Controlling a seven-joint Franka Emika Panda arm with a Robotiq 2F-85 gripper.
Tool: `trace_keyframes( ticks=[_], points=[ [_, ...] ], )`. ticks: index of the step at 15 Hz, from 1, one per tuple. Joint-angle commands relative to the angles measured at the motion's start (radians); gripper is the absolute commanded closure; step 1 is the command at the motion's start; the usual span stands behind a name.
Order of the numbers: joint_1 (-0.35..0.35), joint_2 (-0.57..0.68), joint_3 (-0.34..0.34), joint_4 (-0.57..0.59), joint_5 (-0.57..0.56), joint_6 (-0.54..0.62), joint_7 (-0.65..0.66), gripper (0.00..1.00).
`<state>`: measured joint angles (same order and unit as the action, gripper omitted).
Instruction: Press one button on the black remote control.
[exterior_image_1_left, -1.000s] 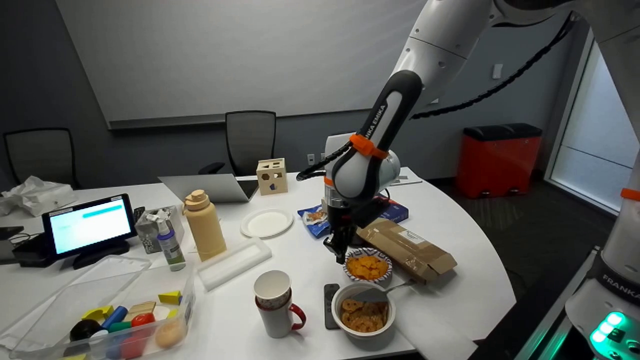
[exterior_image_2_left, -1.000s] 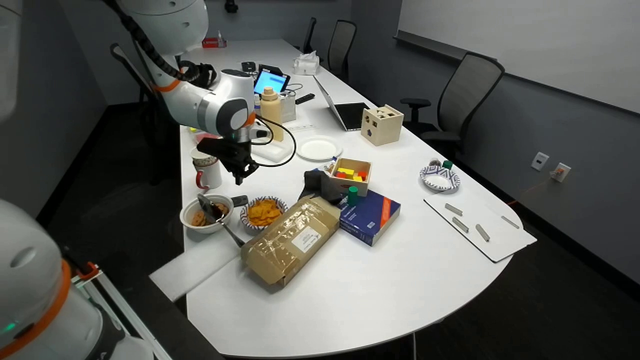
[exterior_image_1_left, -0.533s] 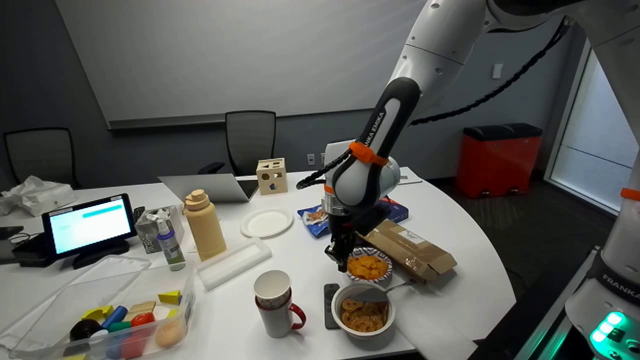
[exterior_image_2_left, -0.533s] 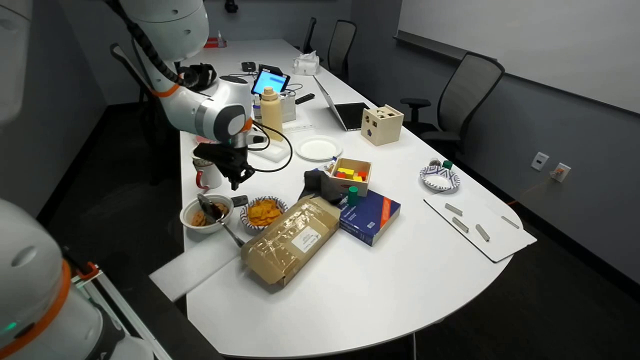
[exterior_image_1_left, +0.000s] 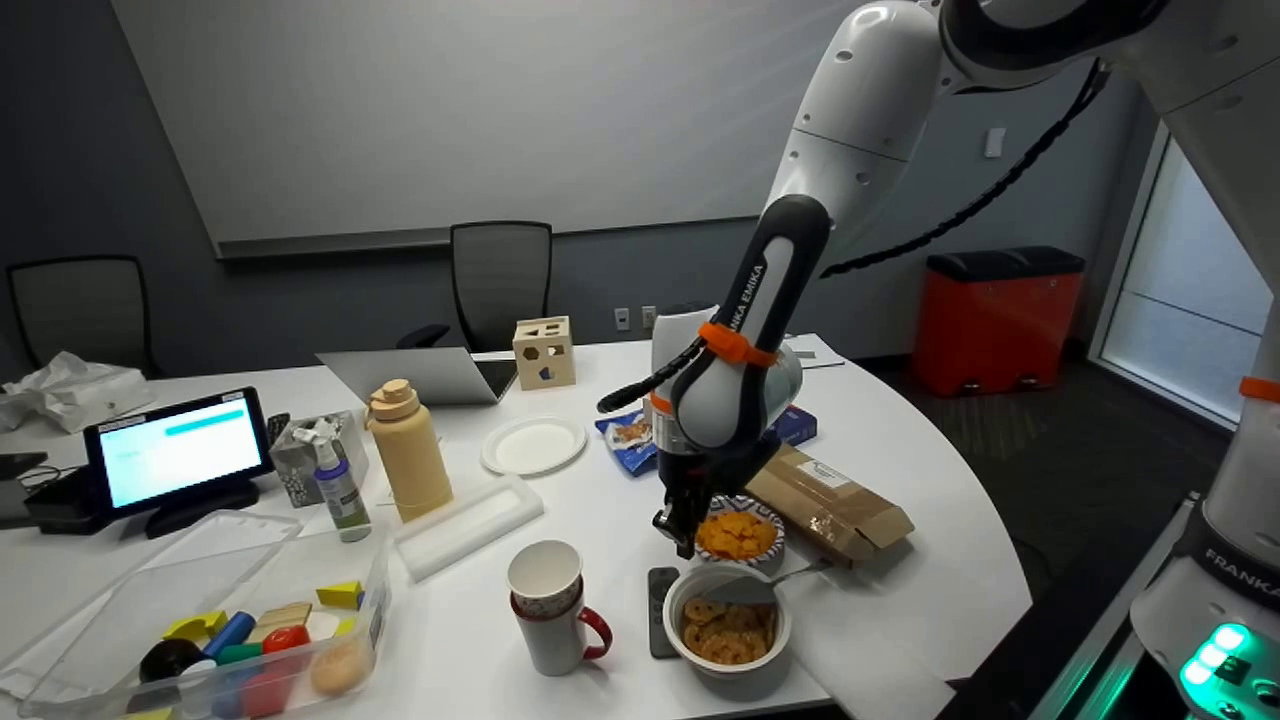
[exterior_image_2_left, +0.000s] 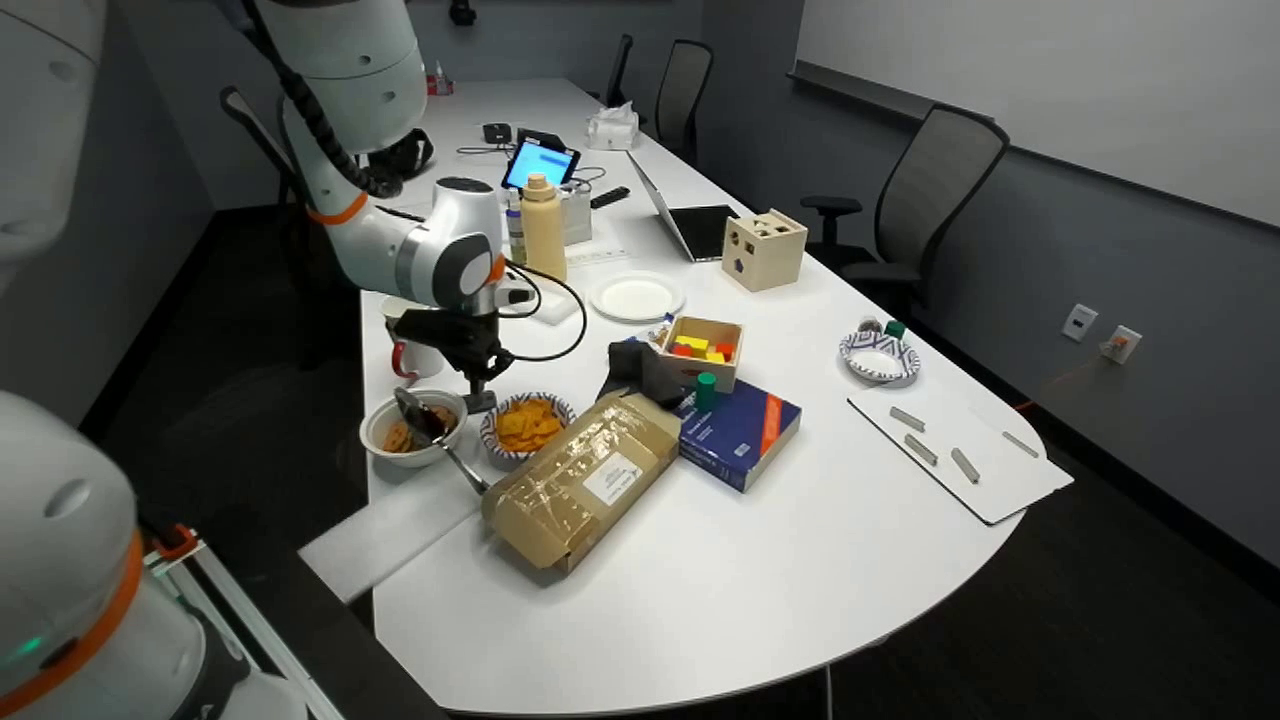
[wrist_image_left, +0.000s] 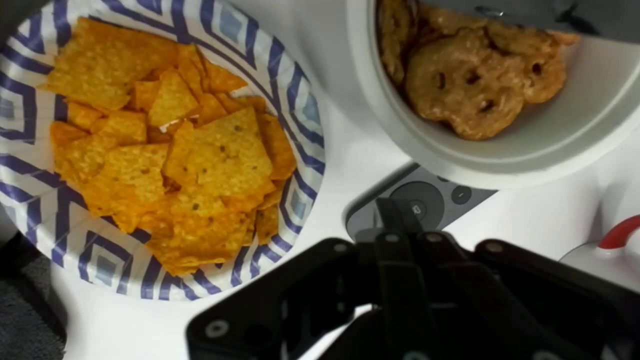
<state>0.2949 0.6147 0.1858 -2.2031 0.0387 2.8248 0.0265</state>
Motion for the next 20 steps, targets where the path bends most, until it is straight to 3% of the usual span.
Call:
trace_keyframes(
  ticks=[1,20],
  points=[
    [0.029,0.063,-0.020,0.047,-0.027,0.059,0.030,1.00],
    [0.182,0.189,-0.144,0.157,-0.090,0.124,0.075,1.00]
  ],
)
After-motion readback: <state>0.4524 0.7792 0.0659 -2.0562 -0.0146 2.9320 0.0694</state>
